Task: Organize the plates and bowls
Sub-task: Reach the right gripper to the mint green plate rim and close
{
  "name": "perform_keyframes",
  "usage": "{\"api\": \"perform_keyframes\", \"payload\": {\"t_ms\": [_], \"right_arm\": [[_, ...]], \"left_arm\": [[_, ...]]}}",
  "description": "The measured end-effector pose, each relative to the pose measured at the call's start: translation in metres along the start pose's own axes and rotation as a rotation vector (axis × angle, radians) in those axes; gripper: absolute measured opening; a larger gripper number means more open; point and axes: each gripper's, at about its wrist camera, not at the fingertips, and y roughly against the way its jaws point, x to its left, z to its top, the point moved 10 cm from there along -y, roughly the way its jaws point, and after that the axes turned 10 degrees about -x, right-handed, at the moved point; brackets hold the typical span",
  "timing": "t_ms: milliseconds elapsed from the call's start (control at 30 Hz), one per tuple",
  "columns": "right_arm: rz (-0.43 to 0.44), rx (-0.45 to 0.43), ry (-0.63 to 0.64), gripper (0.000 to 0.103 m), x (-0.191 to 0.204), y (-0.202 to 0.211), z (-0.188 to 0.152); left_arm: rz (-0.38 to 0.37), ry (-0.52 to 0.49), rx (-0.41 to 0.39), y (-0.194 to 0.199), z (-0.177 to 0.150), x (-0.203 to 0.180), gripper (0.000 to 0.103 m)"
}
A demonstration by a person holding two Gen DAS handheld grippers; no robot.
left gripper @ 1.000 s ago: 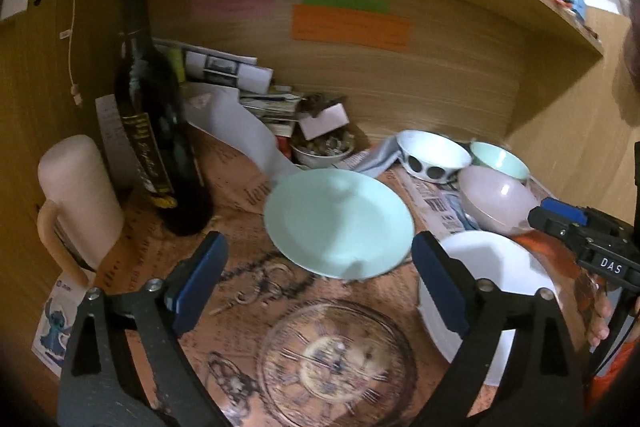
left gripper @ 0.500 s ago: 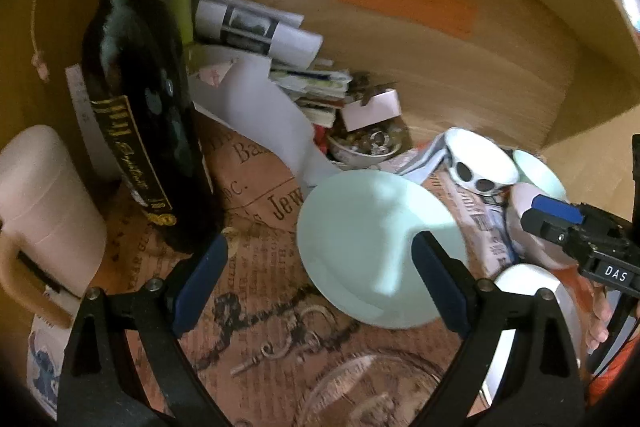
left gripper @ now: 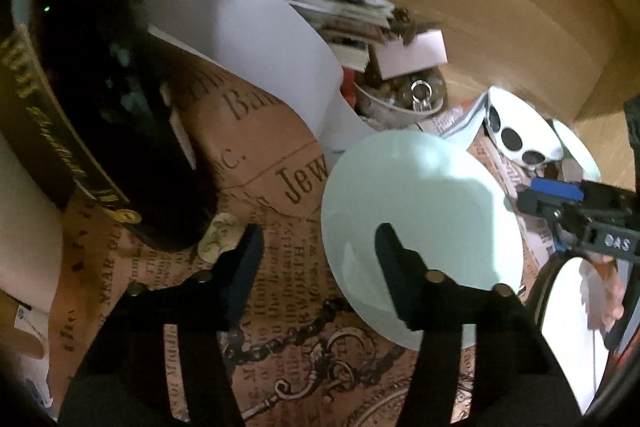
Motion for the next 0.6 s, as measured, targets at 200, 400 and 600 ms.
{"api": "perform_keyframes", "payload": {"t_ms": [200, 400, 600], "right_arm": [[-0.033, 0.066, -0.005, 0.029, -0.005, -0.021, -0.006], [-0.006, 0.134, -0.025, 0.026, -0.001, -0.034, -0.017], [-0.017, 0.137, -0.025, 0.026, 0.002, -0.041, -0.016]], "left_arm": [[-0.026, 0.02, 0.044, -0.009, -0.009, 0.002, 0.035], [-0.073, 0.041, 0.081, -0.019, -0.017, -0.004, 0.025], [-0.128, 0.054, 0.114, -0.026, -0.025, -0.016, 0.021]]}}
